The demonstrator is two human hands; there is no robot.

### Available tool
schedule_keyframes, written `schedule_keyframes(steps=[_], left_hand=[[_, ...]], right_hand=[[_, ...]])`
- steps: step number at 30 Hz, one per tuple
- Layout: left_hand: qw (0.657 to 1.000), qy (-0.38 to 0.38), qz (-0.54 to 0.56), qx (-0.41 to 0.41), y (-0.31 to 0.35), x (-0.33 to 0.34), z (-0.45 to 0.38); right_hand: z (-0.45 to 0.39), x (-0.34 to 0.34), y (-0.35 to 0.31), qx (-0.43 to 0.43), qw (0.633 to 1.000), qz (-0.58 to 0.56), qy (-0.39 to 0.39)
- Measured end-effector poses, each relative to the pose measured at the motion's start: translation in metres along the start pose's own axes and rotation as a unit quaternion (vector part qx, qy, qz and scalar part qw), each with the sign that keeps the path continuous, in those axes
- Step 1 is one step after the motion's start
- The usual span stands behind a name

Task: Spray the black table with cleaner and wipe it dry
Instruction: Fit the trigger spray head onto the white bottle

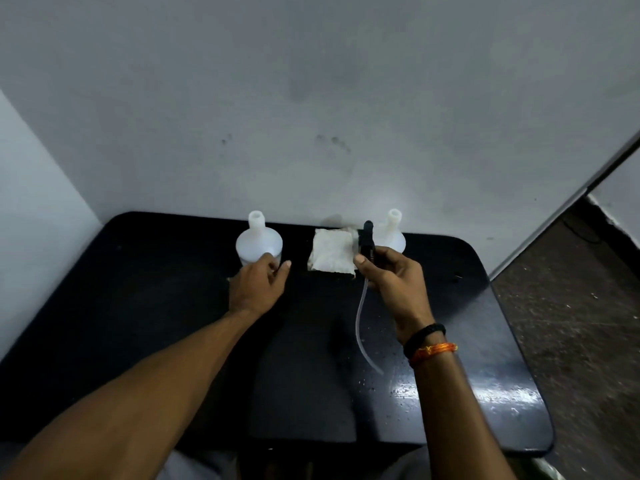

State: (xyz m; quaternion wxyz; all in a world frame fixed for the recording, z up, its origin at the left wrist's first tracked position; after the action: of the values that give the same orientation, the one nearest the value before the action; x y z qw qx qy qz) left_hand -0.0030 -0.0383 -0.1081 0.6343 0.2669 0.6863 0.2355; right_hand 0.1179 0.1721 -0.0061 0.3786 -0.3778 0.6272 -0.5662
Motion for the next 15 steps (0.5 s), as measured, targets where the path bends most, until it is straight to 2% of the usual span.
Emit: schedule_keyframes(steps=[6, 10, 15], left_hand=[[0.994, 0.033, -0.037, -0.093, -0.019, -0.027, -0.014], [0.988, 0.066, -0.007, -0.141, -0.021, -0.035, -0.019], [0.988, -0.013, 0.056, -0.140, -0.005, -0.022, -0.037]], right_hand=[[0.001, 0.019, 0.002, -0.020, 1.000, -0.007, -0.001], [0.002, 0.025, -0.001, -0.030, 0.999, -0.009, -0.005], [0.003, 0.026, -0.004, -0.012, 0.996, -0.088, 0.007]])
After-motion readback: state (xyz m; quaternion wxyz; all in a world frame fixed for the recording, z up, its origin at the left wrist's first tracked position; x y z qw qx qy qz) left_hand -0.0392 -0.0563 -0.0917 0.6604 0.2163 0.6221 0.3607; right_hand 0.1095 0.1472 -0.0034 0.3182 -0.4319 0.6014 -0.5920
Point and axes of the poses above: each hand's wrist, its own z-axis away from the middle knuckle, its own x-axis out of the palm, y = z × x, the point moved 1 cm from there along -z, towards the middle knuckle, and after that the axes turned 9 degrees about -x, right-handed, at the moved point
